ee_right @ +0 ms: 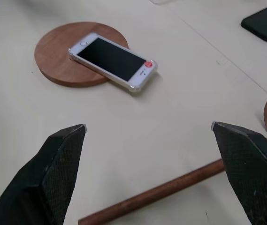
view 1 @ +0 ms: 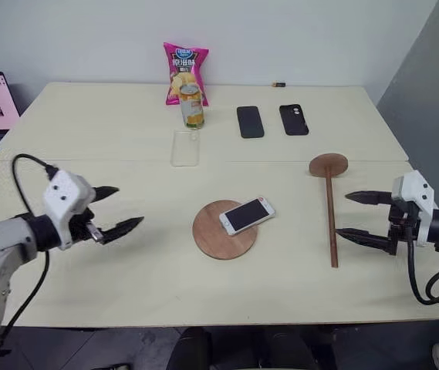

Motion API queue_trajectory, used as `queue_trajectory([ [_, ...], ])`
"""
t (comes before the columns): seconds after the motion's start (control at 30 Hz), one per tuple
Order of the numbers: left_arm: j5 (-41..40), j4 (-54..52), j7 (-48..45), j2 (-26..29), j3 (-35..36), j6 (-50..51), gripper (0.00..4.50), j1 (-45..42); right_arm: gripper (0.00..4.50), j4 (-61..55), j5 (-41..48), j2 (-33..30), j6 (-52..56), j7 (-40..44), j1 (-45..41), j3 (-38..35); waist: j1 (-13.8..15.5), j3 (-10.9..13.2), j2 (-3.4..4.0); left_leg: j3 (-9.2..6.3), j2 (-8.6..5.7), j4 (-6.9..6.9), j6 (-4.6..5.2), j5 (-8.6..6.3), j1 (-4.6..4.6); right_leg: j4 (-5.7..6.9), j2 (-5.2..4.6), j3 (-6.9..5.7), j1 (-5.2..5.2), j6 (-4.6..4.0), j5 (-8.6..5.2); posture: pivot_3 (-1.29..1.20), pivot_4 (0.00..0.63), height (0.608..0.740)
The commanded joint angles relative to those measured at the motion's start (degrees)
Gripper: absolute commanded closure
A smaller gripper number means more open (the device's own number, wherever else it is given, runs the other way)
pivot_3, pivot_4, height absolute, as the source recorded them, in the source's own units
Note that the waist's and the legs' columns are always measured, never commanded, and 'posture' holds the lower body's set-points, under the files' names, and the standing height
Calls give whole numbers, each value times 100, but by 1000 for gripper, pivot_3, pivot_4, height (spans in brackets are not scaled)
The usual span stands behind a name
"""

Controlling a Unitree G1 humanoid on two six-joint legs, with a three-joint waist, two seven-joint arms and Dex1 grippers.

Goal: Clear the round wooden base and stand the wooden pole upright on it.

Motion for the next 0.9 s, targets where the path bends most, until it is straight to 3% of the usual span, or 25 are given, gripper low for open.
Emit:
queue_trajectory([
  [0.03, -21, -189, -165, 29, -520, -29, 3, -429, 0, -655, 450, 132, 336, -312, 74, -264, 3, 0, 0, -1, 0, 0, 0, 0, 0, 0, 0, 0, 0, 0, 0, 0, 150, 740],
  [0.17, 198, 185, -261, -306, -1483, -76, 3, -1344, 0, -1366, 794, 324, 748, -731, 338, -232, 17, -1, 1, -1, -2, 1, 0, 0, 0, 1, 0, -2, 2, 0, 0, 0, 150, 740],
  [0.33, 513, 511, -293, -543, -2126, -110, 3, -1867, 0, -1719, 928, 382, 967, -1006, 538, -266, -7, -1, 1, 6, -3, 3, 0, 0, -4, -2, 0, 4, 0, 2, 0, 0, 150, 740],
  [0.47, 1049, 969, -161, -1116, -2970, -166, 3, -2487, 0, -2088, 763, 415, 1036, -1315, 955, -222, 14, -2, 2, 1, -7, 5, 1, 0, -3, 1, 1, -1, 2, 2, 0, 0, 150, 740],
  [0.9, 1650, 1413, 535, -2319, -3661, 418, 3, -2891, 0, -2479, 747, 524, 960, -1665, 1565, -314, -6, -4, 2, -4, -7, 13, 1, 1, -7, 5, 3, -3, 2, 4, 0, 0, 150, 740],
])
